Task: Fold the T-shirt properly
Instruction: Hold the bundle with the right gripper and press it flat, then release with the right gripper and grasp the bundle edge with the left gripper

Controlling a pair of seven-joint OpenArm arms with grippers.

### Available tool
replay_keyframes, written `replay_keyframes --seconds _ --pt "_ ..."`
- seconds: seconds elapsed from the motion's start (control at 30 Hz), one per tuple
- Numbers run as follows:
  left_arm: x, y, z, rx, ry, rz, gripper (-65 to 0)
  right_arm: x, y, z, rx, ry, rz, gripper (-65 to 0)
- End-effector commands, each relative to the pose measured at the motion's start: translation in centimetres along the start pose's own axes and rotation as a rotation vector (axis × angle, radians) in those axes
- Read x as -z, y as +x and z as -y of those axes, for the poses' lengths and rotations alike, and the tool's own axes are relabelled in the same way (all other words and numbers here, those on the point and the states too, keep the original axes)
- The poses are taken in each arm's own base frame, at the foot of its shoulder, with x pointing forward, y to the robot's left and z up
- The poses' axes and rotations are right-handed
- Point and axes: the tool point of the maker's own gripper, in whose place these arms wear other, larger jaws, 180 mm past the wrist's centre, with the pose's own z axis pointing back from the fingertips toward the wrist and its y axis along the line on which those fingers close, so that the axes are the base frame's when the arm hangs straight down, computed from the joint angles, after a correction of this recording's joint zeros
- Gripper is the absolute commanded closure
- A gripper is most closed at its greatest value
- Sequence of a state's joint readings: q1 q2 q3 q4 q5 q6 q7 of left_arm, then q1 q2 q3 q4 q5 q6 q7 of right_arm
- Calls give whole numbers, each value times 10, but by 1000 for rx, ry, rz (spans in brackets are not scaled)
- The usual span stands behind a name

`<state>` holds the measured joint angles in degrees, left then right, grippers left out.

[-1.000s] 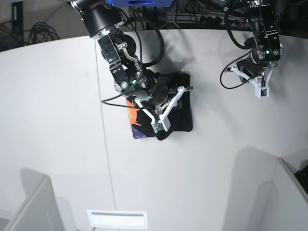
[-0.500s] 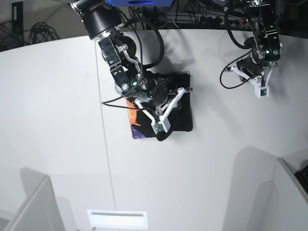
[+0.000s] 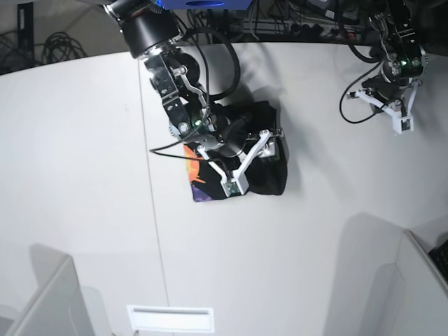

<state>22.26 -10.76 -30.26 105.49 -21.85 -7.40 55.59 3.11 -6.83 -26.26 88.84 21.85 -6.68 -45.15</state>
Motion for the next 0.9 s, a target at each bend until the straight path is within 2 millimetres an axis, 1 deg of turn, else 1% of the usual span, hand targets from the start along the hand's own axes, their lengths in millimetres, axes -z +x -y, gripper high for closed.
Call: replay_keyframes --seconds 0.0,0.13,0.27,0.33,0.43,0.5,0.53,0.57,0.63,0.67,0.7,0.73,0.8,0.87 --pt "-5 12 -6 -2 10 41 0 0 16 -13 -21 27 41 -452" --pt "-13 17 -34 -46 75 65 0 13 -5 -38 -118 66 -30 -452" --pt "-21 21 -55 -83 126 86 0 17 -14 -69 -225 117 -58 -452" --pt "-23 22 -63 -96 143 94 0 17 -14 -81 -273 137 -58 -452" --pt "-25 23 -66 -102 151 99 0 17 -19 -97 -343 166 -64 -452" --pt "-24 24 -64 -100 147 100 0 15 -26 -114 -413 199 -70 -452" --pt "-24 24 -64 -100 147 101 0 12 -26 -122 -438 215 -62 -452" --pt "-24 24 -63 -101 144 102 0 7 -24 -130 -454 233 -48 -452" --pt "-23 25 -61 -104 139 104 0 -6 -10 -140 -461 261 9 -452" --pt "-23 26 -58 -113 124 108 0 -14 1 -141 -458 264 46 -449" --pt "-22 27 -54 -125 101 113 0 -18 10 -130 -445 245 68 -431" --pt "-21 27 -45 -142 58 115 0 -23 18 -116 -416 224 91 -389" --pt "-19 28 -23 -176 -47 117 0 -32 38 -85 -340 168 143 -267" --pt "-19 30 -4 -221 -141 124 0 -39 46 -53 -275 110 166 -119"
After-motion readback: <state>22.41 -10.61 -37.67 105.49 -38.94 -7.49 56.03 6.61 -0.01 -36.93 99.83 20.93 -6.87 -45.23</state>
